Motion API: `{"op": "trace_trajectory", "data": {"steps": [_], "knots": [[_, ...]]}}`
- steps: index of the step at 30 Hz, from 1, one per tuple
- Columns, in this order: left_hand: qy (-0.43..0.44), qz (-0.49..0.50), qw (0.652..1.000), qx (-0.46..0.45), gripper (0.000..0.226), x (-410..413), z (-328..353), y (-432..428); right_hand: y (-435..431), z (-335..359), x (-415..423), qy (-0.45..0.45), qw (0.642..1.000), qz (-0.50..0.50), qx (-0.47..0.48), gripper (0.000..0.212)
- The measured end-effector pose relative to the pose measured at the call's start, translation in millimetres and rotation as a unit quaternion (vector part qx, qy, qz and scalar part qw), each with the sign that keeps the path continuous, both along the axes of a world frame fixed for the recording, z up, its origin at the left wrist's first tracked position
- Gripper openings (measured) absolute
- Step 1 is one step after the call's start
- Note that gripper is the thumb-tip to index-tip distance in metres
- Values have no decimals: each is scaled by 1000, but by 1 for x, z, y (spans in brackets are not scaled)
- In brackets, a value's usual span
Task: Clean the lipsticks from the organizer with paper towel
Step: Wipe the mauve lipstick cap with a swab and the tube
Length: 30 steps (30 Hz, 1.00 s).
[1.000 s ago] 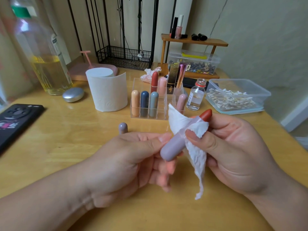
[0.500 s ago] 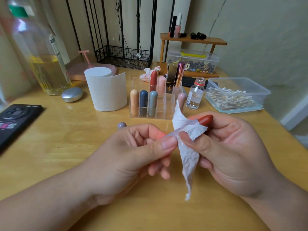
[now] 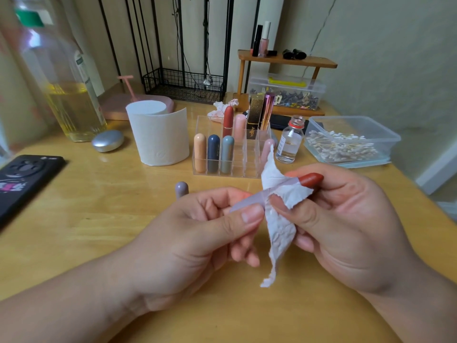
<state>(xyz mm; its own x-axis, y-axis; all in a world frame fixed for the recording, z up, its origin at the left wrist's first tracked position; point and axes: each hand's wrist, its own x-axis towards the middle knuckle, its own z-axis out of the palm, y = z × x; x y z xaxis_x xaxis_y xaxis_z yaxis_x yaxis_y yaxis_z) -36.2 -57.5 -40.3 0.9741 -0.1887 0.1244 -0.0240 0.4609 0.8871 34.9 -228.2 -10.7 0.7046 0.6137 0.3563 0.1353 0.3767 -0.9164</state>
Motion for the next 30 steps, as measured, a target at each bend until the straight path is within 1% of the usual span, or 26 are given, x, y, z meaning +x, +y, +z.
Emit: {"op": "trace_trajectory", "data": {"steps": [4, 7, 8, 9, 10, 11, 12, 13, 14, 16, 18, 20, 23, 25, 27, 28, 30], "knots": [[-9, -43, 999, 10, 34, -2, 3, -5, -3, 1, 0, -2, 999, 34, 7, 11], [14, -80, 997, -4, 47, -2, 6, -4, -4, -1, 2, -6, 1000, -16, -23, 14], [26, -94, 995, -12, 52, -2, 7, -3, -5, -3, 2, -10, 1000, -15, -25, 14], [38, -104, 994, -17, 56, -2, 7, -3, -3, -4, 2, -9, 1000, 6, -15, 14], [48, -105, 993, -19, 56, -2, 7, -4, -2, -4, 1, -2, 999, 51, 15, 12], [57, -94, 994, -20, 55, -2, 6, -4, -1, -5, -1, 19, 992, 112, 61, 15], [61, -77, 995, -18, 54, -1, 5, -4, 0, -4, -3, 49, 978, 175, 104, 22], [57, -63, 996, -15, 53, -1, 3, -4, 1, -4, -6, 65, 969, 208, 117, 26], [45, -53, 997, -16, 51, -1, 3, -3, 1, -4, -6, 61, 975, 190, 99, 23], [5, -33, 999, -17, 44, 0, 3, -1, 1, -3, -5, 24, 990, 114, 73, 15], [-24, 16, 1000, 10, 32, 0, 1, 1, 1, -3, -4, 3, 991, 98, 90, 15], [-20, 43, 999, 26, 28, 0, -1, 2, 3, -4, -3, 1, 990, 95, 101, 15], [-11, 14, 1000, 2, 30, 1, -4, 2, 1, -6, -4, -2, 986, 118, 119, 18], [-18, -8, 1000, 8, 30, 0, -3, 3, 1, -4, -4, -22, 984, 127, 126, 19], [-21, -30, 999, 32, 43, 0, 0, 2, 0, -3, -5, -39, 985, 125, 114, 17], [-11, -40, 998, 39, 51, 0, 1, 2, 0, -4, -5, -41, 986, 122, 104, 17], [14, -58, 998, 38, 57, 2, 1, 3, 0, -5, -5, -45, 988, 116, 91, 16]]}}
